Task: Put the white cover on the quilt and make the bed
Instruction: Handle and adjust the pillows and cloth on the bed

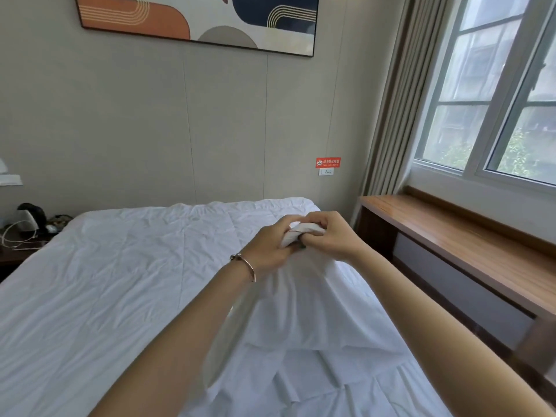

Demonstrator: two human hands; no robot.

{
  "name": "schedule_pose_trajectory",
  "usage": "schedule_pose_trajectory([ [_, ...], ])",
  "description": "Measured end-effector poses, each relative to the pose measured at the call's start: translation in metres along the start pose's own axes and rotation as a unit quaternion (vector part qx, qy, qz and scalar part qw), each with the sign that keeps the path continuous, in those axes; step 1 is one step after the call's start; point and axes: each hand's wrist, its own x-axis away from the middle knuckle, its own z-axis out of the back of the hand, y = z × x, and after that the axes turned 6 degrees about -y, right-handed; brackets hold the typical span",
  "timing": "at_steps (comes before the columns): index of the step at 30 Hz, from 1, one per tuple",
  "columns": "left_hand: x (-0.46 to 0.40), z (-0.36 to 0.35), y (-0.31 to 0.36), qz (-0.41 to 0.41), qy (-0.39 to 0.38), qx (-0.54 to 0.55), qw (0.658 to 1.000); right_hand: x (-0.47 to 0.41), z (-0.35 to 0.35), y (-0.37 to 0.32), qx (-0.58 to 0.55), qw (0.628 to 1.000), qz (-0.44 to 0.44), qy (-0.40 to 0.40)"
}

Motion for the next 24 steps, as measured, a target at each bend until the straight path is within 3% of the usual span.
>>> schedule_pose_trajectory([
  [3,0.007,0.026,-0.001,-0.043,0.038,-0.024,0.998,0.009,0.01,-0.001,-0.019,0.999,-0.032,-0.018],
  [8,0.026,0.064,0.037,-0.168,0.089,0.055,0.98,0.025,-0.01,-0.012,-0.011,0.967,-0.089,-0.237],
  [12,0.058,0.109,0.04,-0.176,0.156,0.082,0.969,0.017,-0.003,-0.039,0.067,0.958,-0.058,-0.274],
  [14,0.074,0.127,0.028,-0.146,0.193,0.078,0.967,0.0,0.005,-0.053,0.116,0.967,0.005,-0.225],
  [16,0.085,0.139,0.017,-0.109,0.212,0.081,0.968,-0.022,0.021,-0.074,0.133,0.982,0.085,-0.106],
  [18,0.091,0.153,0.016,-0.091,0.25,0.081,0.961,-0.037,0.04,-0.115,0.113,0.977,0.183,-0.001],
  [19,0.092,0.163,0.017,-0.093,0.28,0.07,0.953,-0.042,0.048,-0.137,0.083,0.967,0.24,0.004],
  [21,0.093,0.187,0.021,-0.086,0.328,0.051,0.939,-0.047,0.056,-0.16,-0.055,0.956,0.266,-0.115],
  [23,0.096,0.204,0.018,-0.058,0.321,0.051,0.944,-0.05,0.052,-0.146,-0.109,0.947,0.142,-0.268],
  [24,0.096,0.206,0.013,-0.032,0.295,0.051,0.954,-0.049,0.044,-0.129,-0.045,0.947,0.07,-0.309],
])
